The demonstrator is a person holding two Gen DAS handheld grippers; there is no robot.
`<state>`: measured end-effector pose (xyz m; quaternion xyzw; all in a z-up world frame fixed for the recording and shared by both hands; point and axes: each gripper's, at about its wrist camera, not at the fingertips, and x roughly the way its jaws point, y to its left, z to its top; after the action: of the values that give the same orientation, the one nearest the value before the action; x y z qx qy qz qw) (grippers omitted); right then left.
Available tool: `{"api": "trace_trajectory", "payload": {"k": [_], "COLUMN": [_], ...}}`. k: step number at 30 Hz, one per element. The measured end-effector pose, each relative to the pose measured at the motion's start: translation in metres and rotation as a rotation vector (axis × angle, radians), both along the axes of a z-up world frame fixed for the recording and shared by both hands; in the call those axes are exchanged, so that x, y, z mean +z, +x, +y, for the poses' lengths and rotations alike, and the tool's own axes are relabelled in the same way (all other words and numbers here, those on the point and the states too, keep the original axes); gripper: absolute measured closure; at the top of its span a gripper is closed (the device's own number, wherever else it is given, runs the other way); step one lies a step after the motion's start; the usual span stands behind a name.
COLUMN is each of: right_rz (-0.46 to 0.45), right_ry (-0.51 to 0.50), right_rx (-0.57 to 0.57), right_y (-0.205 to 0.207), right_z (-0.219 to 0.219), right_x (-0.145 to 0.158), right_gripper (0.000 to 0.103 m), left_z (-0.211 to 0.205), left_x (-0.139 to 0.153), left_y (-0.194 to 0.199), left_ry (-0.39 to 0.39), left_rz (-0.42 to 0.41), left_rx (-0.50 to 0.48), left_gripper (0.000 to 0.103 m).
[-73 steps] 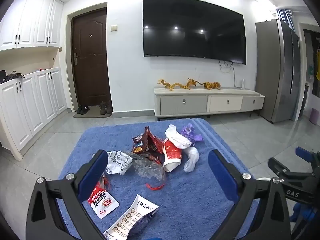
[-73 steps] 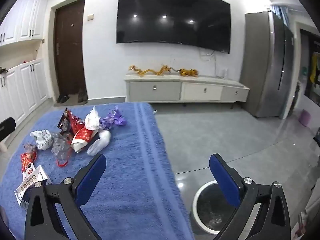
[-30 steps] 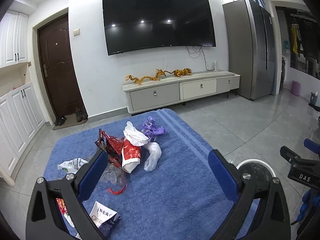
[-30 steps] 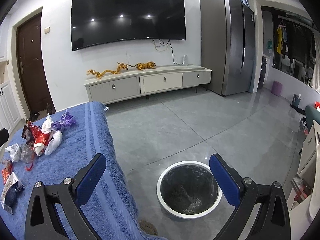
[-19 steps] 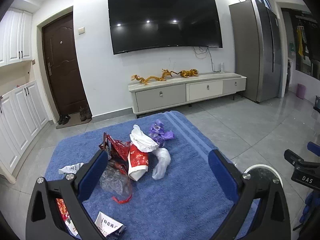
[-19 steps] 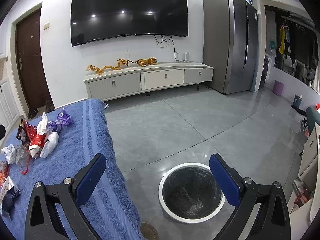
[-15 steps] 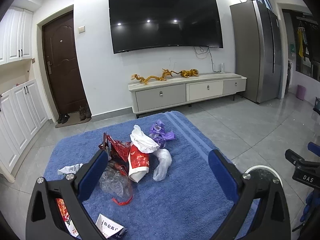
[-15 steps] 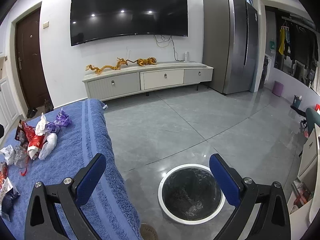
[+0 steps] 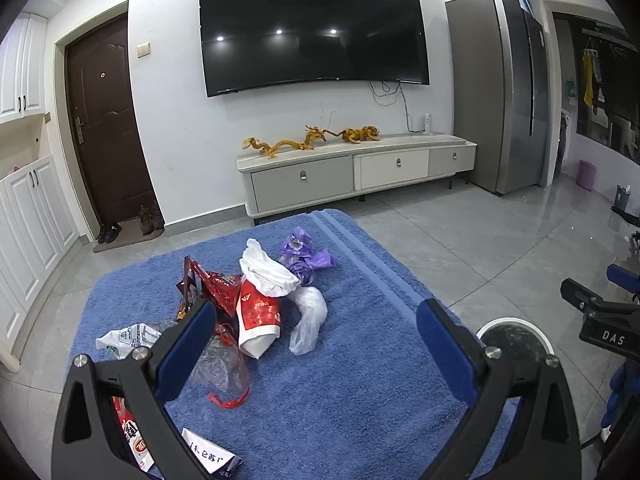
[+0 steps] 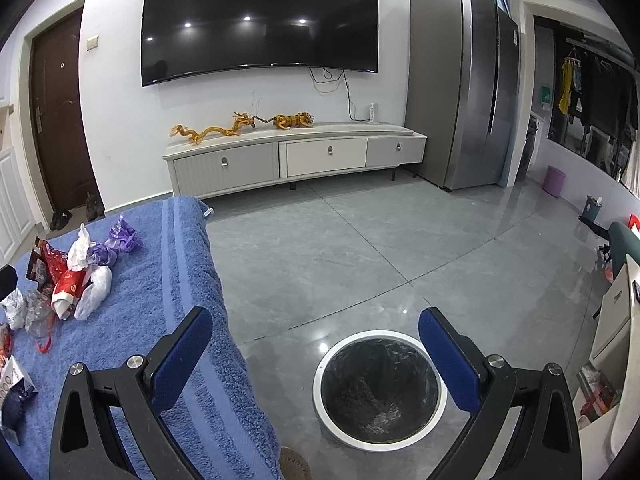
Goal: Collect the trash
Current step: 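Approach the pile of wrappers on the blue towel with both tools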
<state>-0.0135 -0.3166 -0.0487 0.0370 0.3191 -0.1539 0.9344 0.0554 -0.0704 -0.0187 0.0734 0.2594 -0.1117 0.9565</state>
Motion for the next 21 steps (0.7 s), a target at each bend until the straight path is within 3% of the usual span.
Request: {"api": "trace_trajectory", "payload": {"k": [21], "right_rz": [0.022], "right_ry": [-0.075], "right_rx": [-0.011], "right_y": [-0.004], "right_z": [0.026], "right_x": [0.02], "right_gripper": [0.0], "left_z": [0.031], "left_x": [0.002], "left_y": [-0.002], "left_ry": [-0.107], "left_rz": [0.016], "left_rx": [-0.005], "left_gripper": [0.002]}}
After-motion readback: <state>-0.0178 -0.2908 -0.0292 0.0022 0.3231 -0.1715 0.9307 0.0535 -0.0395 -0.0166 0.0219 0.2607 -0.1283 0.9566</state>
